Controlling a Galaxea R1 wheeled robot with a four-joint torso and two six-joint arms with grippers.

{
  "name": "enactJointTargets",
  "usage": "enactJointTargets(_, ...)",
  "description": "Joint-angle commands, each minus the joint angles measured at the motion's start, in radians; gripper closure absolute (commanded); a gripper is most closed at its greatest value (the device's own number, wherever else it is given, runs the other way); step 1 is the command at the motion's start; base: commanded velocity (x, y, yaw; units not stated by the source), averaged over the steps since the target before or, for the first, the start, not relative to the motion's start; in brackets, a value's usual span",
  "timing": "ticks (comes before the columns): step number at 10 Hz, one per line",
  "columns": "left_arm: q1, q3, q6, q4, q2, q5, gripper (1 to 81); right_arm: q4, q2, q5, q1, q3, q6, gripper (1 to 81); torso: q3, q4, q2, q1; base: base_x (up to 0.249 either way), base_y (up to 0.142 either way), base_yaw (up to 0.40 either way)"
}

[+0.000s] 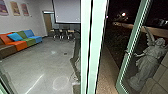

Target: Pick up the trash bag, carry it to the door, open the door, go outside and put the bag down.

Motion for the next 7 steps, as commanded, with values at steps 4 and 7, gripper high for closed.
enactJointTargets(4, -0.043, 0.004, 0.009, 0.006, -0.002, 0.059, 81.1, 0.004, 0.003, -0.057, 0.042, 0.002, -0.004, 1.0, 0.000, 0.000, 0.000, 0.000, 0.000, 0.000, 0.000)
enactJointTargets(7, -0.044, 0.004, 0.009, 0.006, -0.002, 0.059, 81.1, 0.004, 0.006, -0.055, 0.039, 0.002, -0.004, 1.0, 0.000, 0.000, 0.000, 0.000, 0.000, 0.000, 0.000)
